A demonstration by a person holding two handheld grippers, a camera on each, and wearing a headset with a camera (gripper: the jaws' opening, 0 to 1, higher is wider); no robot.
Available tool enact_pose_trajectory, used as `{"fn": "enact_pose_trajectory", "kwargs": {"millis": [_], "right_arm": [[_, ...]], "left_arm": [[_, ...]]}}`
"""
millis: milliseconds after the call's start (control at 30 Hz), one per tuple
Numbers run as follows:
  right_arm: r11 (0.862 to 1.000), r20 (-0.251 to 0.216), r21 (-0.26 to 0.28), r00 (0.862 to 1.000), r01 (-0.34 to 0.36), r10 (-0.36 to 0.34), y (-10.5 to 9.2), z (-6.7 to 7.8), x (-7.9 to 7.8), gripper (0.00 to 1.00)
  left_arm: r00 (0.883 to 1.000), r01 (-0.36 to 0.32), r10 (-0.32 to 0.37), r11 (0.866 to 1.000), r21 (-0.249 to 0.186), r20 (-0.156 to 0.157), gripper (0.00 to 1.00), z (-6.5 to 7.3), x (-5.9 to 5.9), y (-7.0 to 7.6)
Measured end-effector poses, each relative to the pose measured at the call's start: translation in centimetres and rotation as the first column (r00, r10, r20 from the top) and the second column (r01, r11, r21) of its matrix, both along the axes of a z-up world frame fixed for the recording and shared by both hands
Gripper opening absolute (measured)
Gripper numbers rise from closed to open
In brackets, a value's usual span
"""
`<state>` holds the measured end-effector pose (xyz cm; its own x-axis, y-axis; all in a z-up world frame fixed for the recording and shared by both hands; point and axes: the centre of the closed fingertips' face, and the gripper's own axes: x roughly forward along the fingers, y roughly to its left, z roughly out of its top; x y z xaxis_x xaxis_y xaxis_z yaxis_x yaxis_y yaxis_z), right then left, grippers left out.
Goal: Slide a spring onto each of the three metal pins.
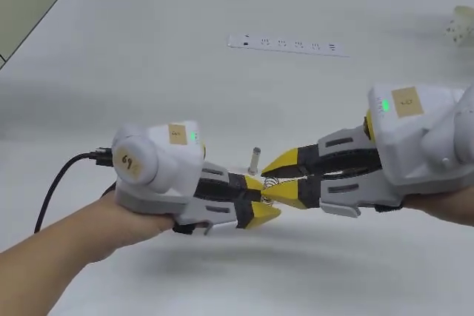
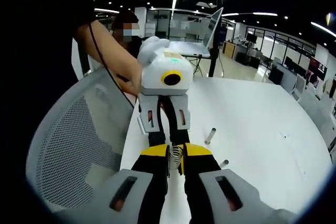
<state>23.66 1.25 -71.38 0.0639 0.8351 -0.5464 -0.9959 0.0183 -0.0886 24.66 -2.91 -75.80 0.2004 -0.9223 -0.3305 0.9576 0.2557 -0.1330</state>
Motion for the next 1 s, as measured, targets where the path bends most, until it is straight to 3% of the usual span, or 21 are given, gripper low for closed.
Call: {"fn": "enact_pose_trajectory", "kwargs": {"millis": [200, 633, 800, 1000], "right_arm": [[1.000, 0.022, 0.011, 1.000, -0.003, 0.003, 0.11, 0.12, 0.01, 0.08], [0.999, -0.016, 0.013, 0.999, 0.034, -0.034, 0.11, -0.14, 0.16, 0.09], [0.999, -0.023, -0.010, 0.999, 0.043, -0.044, -0.15, -0.74, 0.16, 0.11], [0.998, -0.031, 0.006, 0.997, 0.066, -0.066, -0.24, -0.59, 0.37, 0.10]], "left_arm": [[1.000, 0.000, 0.000, 1.000, -0.001, 0.007, 0.02, 0.09, -0.05, -0.03], [1.000, -0.001, 0.001, 1.000, 0.001, 0.002, 0.02, -0.15, -0.28, 0.20], [1.000, -0.004, 0.004, 1.000, -0.008, -0.001, 0.02, -0.07, -0.26, 0.18], [1.000, -0.005, 0.005, 1.000, -0.012, 0.001, 0.02, 0.07, -0.17, 0.17]]}}
